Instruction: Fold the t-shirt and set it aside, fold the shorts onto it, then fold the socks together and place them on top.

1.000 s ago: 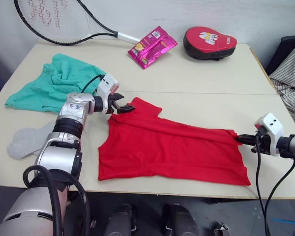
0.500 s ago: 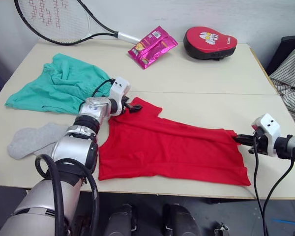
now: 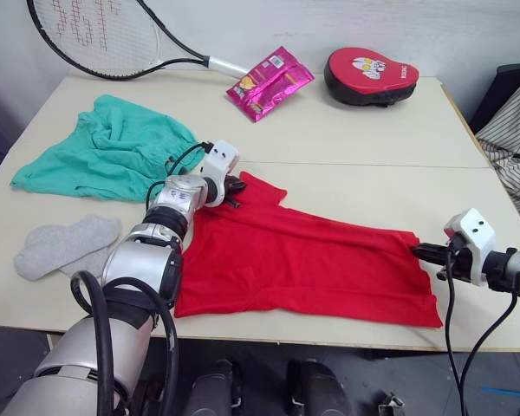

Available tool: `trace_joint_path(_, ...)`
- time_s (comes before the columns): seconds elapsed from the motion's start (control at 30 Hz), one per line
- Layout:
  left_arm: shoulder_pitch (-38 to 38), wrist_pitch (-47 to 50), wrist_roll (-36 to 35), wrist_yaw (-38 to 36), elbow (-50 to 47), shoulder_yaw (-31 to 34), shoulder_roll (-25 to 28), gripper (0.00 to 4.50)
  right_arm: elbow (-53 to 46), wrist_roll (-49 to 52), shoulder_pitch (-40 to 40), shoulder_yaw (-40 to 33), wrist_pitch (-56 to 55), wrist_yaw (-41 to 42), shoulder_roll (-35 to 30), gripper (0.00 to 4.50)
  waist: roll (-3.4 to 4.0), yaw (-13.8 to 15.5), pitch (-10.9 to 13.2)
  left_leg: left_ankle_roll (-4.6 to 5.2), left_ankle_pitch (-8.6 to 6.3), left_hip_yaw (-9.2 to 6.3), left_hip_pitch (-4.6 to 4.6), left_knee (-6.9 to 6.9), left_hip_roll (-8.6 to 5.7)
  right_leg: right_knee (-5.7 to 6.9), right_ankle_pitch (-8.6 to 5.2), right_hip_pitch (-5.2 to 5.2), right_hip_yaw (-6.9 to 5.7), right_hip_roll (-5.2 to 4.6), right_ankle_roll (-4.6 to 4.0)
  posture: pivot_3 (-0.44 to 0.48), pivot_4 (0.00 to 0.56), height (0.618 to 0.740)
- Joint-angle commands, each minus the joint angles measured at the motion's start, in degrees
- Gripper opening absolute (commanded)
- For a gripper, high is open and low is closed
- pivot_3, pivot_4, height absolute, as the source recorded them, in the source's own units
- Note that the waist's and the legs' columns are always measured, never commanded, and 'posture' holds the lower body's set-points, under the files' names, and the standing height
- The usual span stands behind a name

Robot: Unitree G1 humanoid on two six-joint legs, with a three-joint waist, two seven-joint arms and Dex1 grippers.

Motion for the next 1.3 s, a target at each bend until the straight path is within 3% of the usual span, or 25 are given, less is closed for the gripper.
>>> trace_joint_path(0.03,-0.4,-4.9,-0.2,-0.5,-0.6,1.3,1.0,0.04,-1.6,1.2,0.9,-2.5,-0.3,-0.7,0.1,0.0,0.0,0.0,0.0,0.0,0.0,0.0,-0.01,0.0,0.0,0.0,0.0,-0.01,0.0,0.0,0.0,0.0,0.15,0.74)
trace_joint_path(0.33,1.6,-25.3,1.5,-7.4,-2.9,-0.1,4.4,0.04,-2.4,-0.2,2.4,-5.1,-10.4,-3.9,2.1,0.0,0.0,0.0,0.0,-0.01,-0.01,0.03,-0.01,-0.04,0.0,-0.05,0.0,-0.03,0.0,0.03,0.0,0.0,0.15,0.74)
trace_joint_path(0.7,10.6,-48.3,0.0,-19.1,-10.5,-1.4,9.2,0.04,-6.0,-4.9,12.0,-8.6,-26.1,-11.1,5.8,0.0,0.01,0.0,0.0,-0.01,-0.01,0.05,0.0,-0.06,0.01,-0.08,0.0,-0.03,0.01,0.04,0.0,0.0,0.15,0.74)
trace_joint_path(0.97,19.9,-66.0,4.2,-19.8,-20.3,-8.0,15.4,0.04,-4.3,-10.9,16.5,-7.8,-38.8,-15.3,7.1,0.0,0.02,-0.1,0.0,0.0,-0.02,0.05,0.02,-0.06,0.01,-0.05,0.0,-0.02,0.05,0.01,0.0,0.0,0.15,0.74)
trace_joint_path(1.3,28.2,-74.3,4.3,-18.1,-26.3,-11.9,21.2,0.04,-2.2,-15.7,21.1,-7.6,-46.6,-20.2,8.0,0.0,0.04,-0.1,0.0,0.06,-0.05,0.04,0.04,-0.08,0.02,-0.07,0.0,0.0,0.04,-0.06,0.0,0.0,0.15,0.74)
